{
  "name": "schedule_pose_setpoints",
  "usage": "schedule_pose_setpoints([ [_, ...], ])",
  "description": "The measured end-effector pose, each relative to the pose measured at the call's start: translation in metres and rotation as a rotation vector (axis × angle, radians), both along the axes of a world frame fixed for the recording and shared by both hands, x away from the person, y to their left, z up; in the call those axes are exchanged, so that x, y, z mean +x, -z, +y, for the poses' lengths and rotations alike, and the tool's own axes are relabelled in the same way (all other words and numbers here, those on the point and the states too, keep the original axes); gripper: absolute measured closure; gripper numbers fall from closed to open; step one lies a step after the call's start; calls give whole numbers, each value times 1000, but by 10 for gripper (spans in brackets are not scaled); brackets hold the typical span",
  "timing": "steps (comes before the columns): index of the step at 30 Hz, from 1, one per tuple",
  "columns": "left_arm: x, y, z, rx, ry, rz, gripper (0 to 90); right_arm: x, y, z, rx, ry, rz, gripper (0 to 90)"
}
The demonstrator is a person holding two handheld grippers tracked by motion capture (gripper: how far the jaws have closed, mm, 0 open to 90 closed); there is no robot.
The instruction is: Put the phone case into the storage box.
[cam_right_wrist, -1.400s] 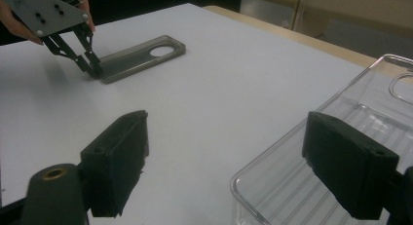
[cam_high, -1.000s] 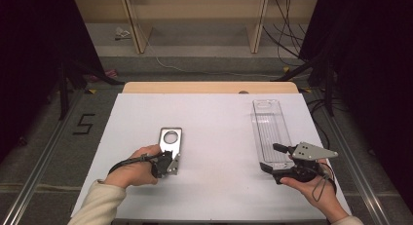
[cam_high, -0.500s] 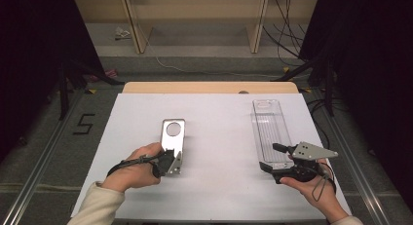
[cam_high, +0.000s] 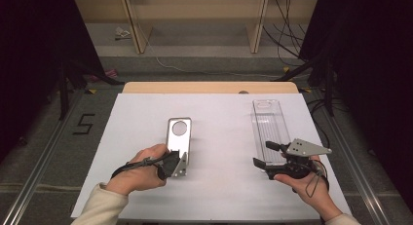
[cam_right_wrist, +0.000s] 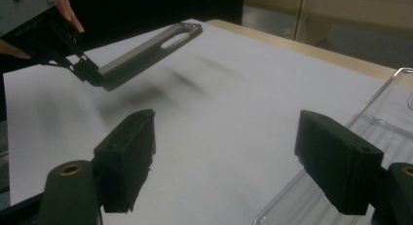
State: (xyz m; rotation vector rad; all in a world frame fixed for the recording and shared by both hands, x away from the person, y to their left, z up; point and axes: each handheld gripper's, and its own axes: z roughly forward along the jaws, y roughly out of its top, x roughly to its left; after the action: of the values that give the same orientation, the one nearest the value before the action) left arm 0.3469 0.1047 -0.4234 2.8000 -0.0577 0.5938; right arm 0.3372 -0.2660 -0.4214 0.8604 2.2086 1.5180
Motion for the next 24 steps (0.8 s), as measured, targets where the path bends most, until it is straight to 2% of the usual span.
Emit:
schedule_pose_setpoints([
  [7, -7, -3, -11, -15, 32, -6, 889, 8, -2, 16, 24, -14, 18, 250],
  [19, -13, -5, -22, -28, 57, -16, 889, 30, -1, 64, 55, -40, 85, 277],
  [24, -15, -6, -24, -31, 61, -13, 889, 42, -1, 81, 61, -22, 111, 286],
])
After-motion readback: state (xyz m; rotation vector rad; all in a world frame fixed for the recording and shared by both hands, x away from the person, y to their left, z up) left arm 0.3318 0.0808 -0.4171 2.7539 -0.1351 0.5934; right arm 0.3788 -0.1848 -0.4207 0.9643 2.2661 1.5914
